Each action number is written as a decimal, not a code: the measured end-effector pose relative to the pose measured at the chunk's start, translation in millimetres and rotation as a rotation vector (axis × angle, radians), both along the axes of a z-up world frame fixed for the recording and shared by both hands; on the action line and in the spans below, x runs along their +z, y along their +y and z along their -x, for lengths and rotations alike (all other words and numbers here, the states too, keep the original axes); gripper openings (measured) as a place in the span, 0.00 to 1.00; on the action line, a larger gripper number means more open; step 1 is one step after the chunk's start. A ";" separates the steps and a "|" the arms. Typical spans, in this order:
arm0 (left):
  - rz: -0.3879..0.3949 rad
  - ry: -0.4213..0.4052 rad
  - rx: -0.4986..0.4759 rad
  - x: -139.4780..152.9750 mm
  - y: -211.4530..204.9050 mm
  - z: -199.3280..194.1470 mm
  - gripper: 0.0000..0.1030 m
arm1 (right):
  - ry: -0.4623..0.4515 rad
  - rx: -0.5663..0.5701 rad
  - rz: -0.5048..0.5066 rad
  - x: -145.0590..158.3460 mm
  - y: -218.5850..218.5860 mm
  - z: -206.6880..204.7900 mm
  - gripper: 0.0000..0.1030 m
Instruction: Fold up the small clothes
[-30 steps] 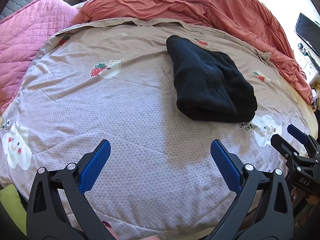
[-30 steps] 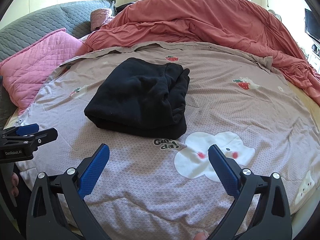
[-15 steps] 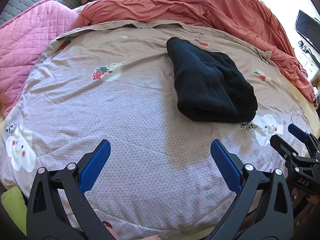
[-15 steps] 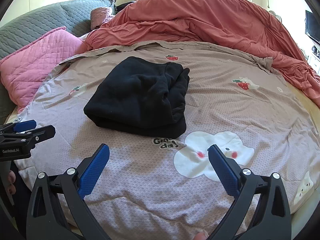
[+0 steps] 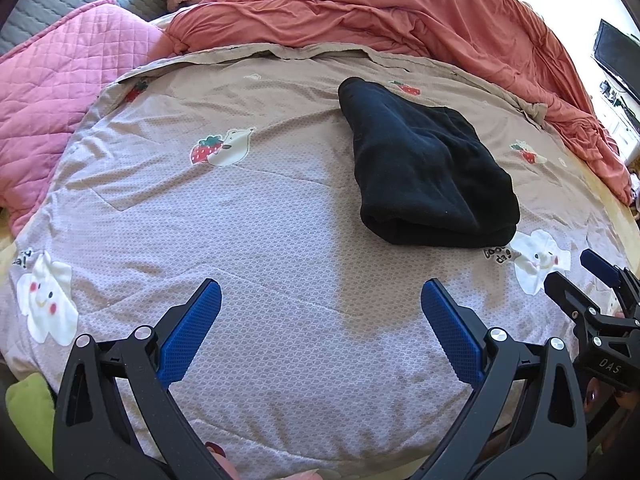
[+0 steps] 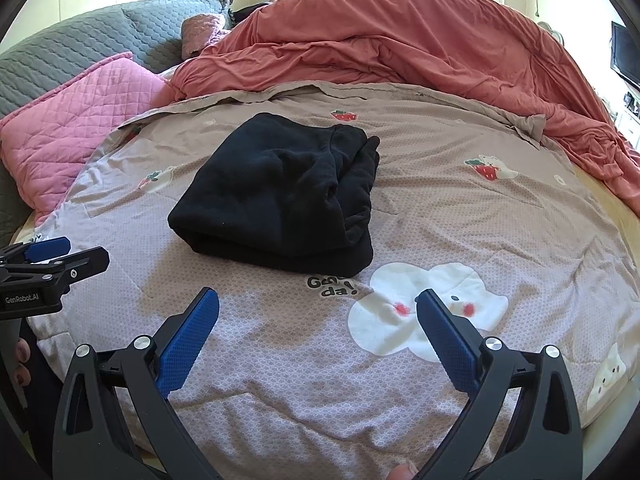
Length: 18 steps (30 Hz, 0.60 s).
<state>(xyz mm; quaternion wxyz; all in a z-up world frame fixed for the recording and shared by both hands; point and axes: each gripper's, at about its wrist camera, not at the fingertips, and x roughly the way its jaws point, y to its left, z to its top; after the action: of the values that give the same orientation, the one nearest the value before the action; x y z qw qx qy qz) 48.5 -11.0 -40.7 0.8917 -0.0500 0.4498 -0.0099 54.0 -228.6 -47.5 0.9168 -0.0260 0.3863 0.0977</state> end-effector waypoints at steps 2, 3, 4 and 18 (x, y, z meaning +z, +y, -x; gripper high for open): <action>-0.002 -0.003 0.002 0.6 0.4 0.3 0.91 | 0.000 0.000 -0.001 0.5 -0.2 0.0 0.96; -0.002 -0.003 0.002 1.0 0.9 0.2 0.91 | 0.002 0.000 0.001 0.9 -0.2 0.0 0.96; -0.002 -0.004 0.003 1.0 1.2 0.1 0.91 | 0.004 -0.001 0.002 0.6 -0.3 0.0 0.96; -0.012 0.002 -0.001 0.6 -1.8 0.6 0.91 | 0.003 -0.005 0.005 2.1 -2.5 -1.5 0.96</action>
<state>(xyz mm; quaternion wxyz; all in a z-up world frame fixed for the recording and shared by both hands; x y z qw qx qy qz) 48.0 -12.8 -40.1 0.8916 -0.0444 0.4506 -0.0078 55.5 -231.1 -45.5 0.9164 -0.0272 0.3880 0.0946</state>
